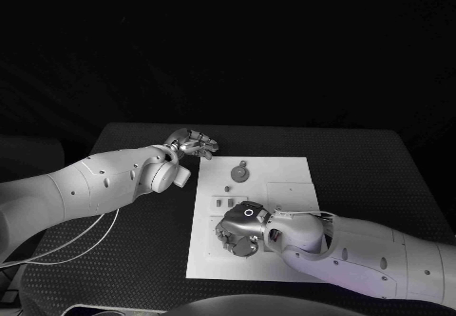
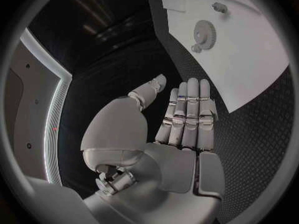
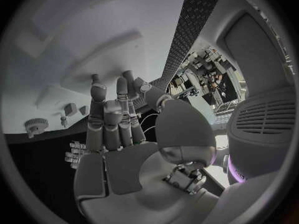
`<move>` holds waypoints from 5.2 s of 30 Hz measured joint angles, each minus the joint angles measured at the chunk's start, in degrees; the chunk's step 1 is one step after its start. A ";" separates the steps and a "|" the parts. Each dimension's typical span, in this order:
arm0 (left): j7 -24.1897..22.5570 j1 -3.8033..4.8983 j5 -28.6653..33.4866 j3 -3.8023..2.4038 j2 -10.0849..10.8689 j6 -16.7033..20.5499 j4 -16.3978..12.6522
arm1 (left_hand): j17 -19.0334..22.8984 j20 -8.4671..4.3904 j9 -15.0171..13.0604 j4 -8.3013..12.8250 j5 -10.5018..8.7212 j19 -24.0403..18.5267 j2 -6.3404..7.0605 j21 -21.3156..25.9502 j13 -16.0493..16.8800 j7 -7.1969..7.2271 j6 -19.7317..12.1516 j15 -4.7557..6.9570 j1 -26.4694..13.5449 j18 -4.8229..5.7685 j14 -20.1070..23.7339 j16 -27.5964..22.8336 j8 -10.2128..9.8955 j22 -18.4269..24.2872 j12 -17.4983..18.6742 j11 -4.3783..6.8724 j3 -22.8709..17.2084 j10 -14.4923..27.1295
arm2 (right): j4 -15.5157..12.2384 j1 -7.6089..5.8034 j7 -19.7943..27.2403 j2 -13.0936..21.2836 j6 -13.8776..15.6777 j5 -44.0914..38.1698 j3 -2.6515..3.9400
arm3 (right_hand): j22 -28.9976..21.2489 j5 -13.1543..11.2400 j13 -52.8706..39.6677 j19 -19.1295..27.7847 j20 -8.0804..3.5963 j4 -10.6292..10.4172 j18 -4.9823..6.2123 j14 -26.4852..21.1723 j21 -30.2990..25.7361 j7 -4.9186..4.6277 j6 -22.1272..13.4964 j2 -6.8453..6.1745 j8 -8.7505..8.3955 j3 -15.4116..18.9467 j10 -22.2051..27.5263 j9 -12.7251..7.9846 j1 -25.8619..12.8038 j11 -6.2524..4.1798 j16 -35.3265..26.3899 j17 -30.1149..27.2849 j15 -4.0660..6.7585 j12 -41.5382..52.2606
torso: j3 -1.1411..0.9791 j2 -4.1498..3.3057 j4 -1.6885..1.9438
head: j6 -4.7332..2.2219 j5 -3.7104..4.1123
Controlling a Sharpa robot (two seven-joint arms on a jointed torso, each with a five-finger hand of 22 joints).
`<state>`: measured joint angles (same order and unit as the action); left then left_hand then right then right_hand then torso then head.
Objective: Assemble the parts on the task board
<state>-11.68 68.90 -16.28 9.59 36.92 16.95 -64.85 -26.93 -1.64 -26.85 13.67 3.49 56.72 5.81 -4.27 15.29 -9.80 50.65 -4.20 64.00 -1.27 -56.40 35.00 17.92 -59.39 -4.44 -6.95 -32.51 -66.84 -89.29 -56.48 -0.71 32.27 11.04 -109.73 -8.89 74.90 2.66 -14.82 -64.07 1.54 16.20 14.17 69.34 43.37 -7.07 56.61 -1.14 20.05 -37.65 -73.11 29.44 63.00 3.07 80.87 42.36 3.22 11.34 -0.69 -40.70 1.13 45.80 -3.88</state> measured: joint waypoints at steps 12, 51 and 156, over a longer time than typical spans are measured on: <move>0.04 0.00 0.00 0.00 0.14 -0.32 0.00 | -0.10 0.00 0.06 0.00 0.00 0.00 0.00 0.00 0.00 -0.11 -0.12 0.00 0.00 0.00 0.00 -0.14 0.00 0.03 0.00 0.00 0.00 0.00 | 0.21 -0.03 0.41 0.19 -0.21 0.97 -0.11 | 0.00 0.00 -0.07 0.21 -0.19 -0.17 0.09 0.00 -0.20 0.10 -0.09 -0.71 0.00 0.17 0.13 1.32 -0.71 0.13 -0.23 0.17 0.00 -0.28 | 0.00 0.02 -0.03 | 0.36 -0.05; 0.31 0.00 0.01 0.01 0.81 -0.68 0.08 | -0.46 0.00 0.15 -0.15 0.00 0.00 0.00 0.23 0.00 -0.21 -0.21 0.00 0.00 0.00 0.00 -0.85 0.00 0.20 0.00 0.00 0.15 0.00 | -2.81 -1.00 1.59 5.27 7.17 5.63 0.11 | 0.03 0.00 0.04 1.35 -0.10 -4.74 -0.03 -1.99 -0.65 -2.57 -10.74 -15.07 -5.88 6.03 7.75 -1.88 -6.81 3.16 -0.91 1.08 -2.76 -4.28 | 0.00 0.06 -0.09 | -0.15 0.36; -0.56 -0.04 0.42 0.12 1.33 -1.73 -0.21 | -2.80 0.00 0.62 -0.23 0.00 0.00 0.38 0.23 -0.42 0.10 -1.14 0.00 -0.83 0.00 0.00 -2.40 0.00 0.48 0.50 0.50 1.18 0.53 | -7.97 -6.86 -24.83 22.08 -9.73 43.55 -3.75 | 0.00 0.21 -55.72 -1.73 -3.98 -6.52 -0.55 5.83 6.22 1.65 0.70 -1.45 -3.42 12.29 3.76 7.07 -17.82 -3.97 6.97 16.10 3.80 59.36 | 0.18 0.34 -0.77 | -0.48 4.42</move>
<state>-12.24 68.86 -15.85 9.71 38.25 15.21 -65.06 -29.72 -1.64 -26.23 13.45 3.49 56.72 6.18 -4.04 14.87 -9.70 49.51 -4.20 63.17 -1.27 -56.40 32.60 17.92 -58.91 -3.94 -6.45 -31.33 -66.32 -97.26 -63.34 -25.54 54.35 1.31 -66.17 -12.64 74.91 2.88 -70.54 -65.80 -2.43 9.68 13.62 75.17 49.59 -5.42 57.31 -2.59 16.63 -25.36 -69.35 36.51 45.18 -0.90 87.85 58.46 7.02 70.70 -0.51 -40.37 0.36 45.32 0.53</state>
